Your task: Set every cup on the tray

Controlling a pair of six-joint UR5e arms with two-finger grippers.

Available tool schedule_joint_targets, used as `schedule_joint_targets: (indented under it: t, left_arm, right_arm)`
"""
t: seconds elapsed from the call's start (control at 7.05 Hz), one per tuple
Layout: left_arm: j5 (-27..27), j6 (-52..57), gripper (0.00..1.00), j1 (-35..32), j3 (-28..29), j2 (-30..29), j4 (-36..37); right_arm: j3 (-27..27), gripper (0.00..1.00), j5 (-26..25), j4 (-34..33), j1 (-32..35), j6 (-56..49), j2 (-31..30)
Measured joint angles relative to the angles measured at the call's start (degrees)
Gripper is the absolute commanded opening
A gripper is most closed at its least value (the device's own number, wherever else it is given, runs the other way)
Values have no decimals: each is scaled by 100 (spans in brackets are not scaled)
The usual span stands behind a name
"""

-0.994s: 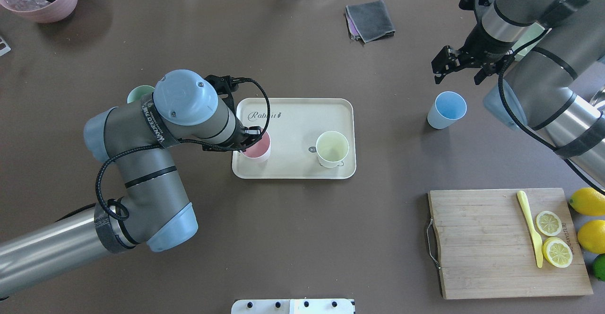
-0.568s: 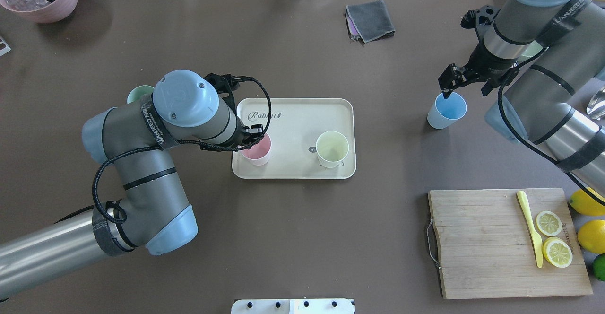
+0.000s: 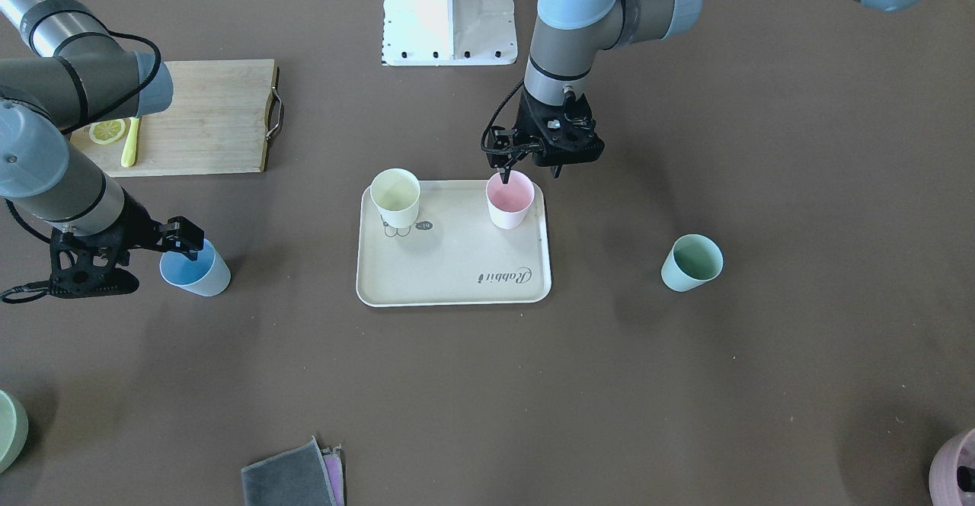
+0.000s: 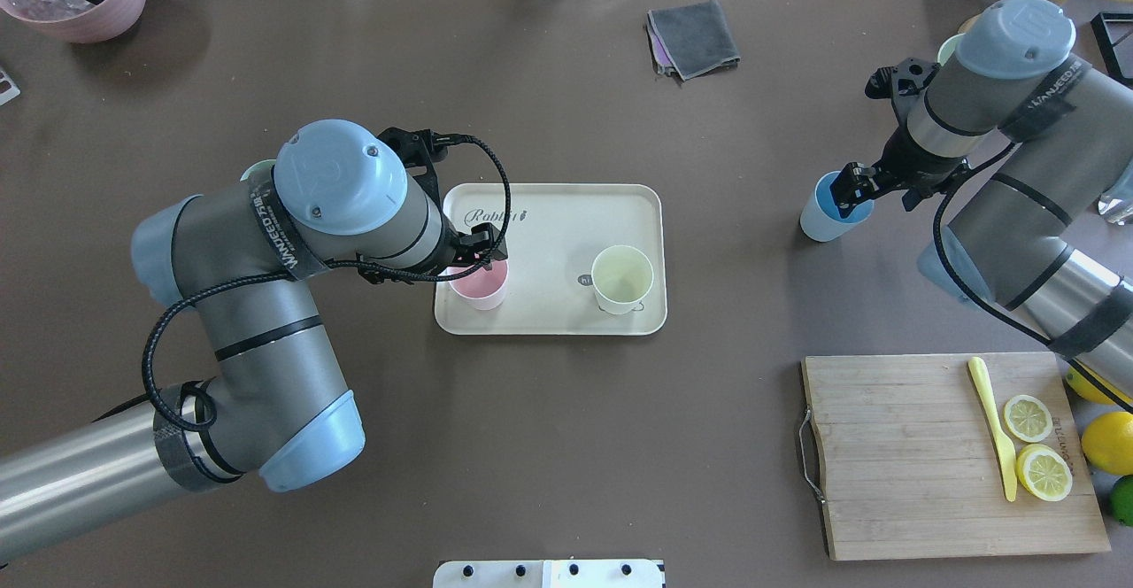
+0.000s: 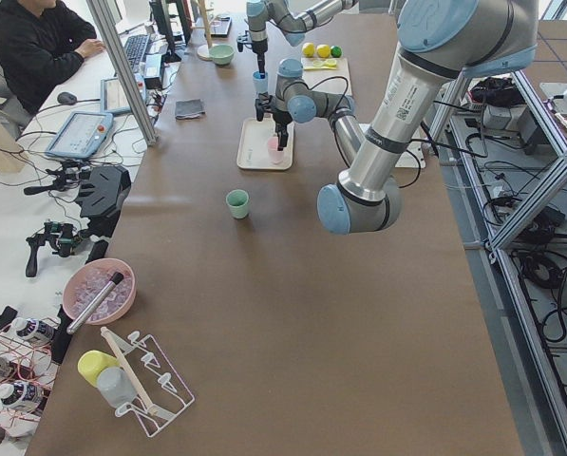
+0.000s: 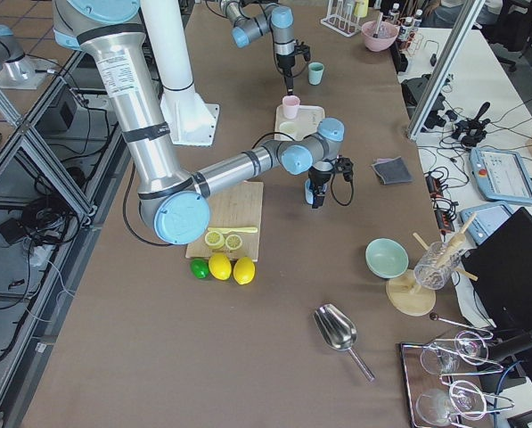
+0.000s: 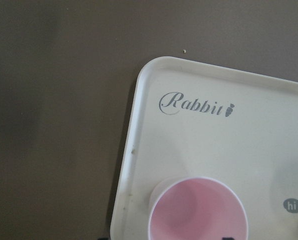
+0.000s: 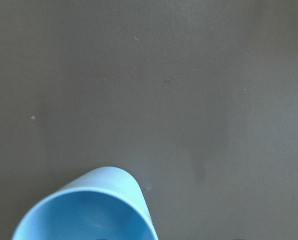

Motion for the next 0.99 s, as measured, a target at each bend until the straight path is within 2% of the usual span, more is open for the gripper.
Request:
schedule_joint_targets:
  t: [0.14, 0.43, 0.71, 0.99]
  left_arm:
    - [-6, 215, 97, -87, -99, 16, 88]
    - [-134, 810, 97, -467, -232, 66, 239]
    - [-580, 1181, 97, -959, -342, 194, 268]
    - [-827, 2075, 97, -1476, -358, 570, 245]
  right_arm:
    - [-122, 0, -3, 236, -55, 1, 0]
    - [-39, 0, 64, 369, -92, 24, 75]
    - [89, 0, 194, 371, -80, 44, 169]
    - [239, 0, 506, 322, 18, 323, 404]
